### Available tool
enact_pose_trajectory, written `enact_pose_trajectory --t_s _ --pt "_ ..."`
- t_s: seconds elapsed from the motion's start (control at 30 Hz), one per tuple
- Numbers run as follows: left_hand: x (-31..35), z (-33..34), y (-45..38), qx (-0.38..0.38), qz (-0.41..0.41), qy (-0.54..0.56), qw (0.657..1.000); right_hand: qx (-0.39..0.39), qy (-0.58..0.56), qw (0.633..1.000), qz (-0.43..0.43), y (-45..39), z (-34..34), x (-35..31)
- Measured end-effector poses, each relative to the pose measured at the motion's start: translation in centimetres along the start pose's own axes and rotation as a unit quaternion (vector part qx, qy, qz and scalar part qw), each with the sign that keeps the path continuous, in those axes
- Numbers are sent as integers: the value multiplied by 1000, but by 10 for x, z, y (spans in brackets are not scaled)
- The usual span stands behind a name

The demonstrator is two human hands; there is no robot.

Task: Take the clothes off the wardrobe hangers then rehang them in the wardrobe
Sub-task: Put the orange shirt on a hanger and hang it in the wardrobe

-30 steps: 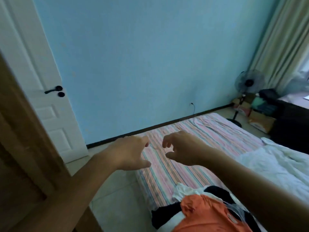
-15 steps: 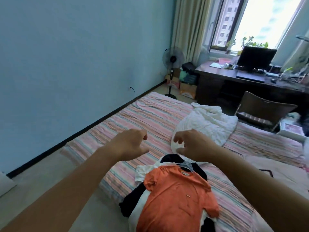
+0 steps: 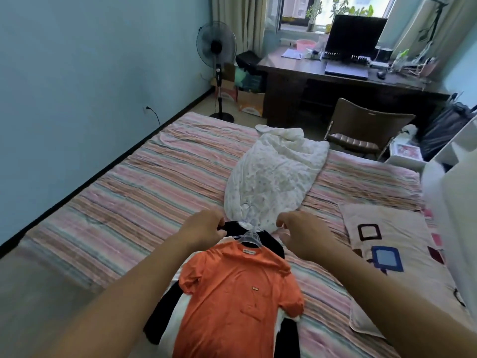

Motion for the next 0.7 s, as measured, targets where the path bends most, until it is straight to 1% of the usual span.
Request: enact_pose_trajectory --t_s 0.3,0.53,0.7 --pt "-13 92 -119 -43 -7 7 999 -51 -27 997 51 -76 99 72" --pt "-71 161 -185 -66 -64 12 996 -92 -77 988 98 -127 192 114" --pt "-108 212 -222 -70 -64 26 995 -98 -96 982 128 -169 262 133"
Point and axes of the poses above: each hand's wrist, its own y-axis away from the middle knuckle, its own z-axis out of the palm, x = y × z, the point moved 6 cm from there along -y, towards the middle knuckle, and after that the axes turned 4 degrees about y, right-handed, at the moved point
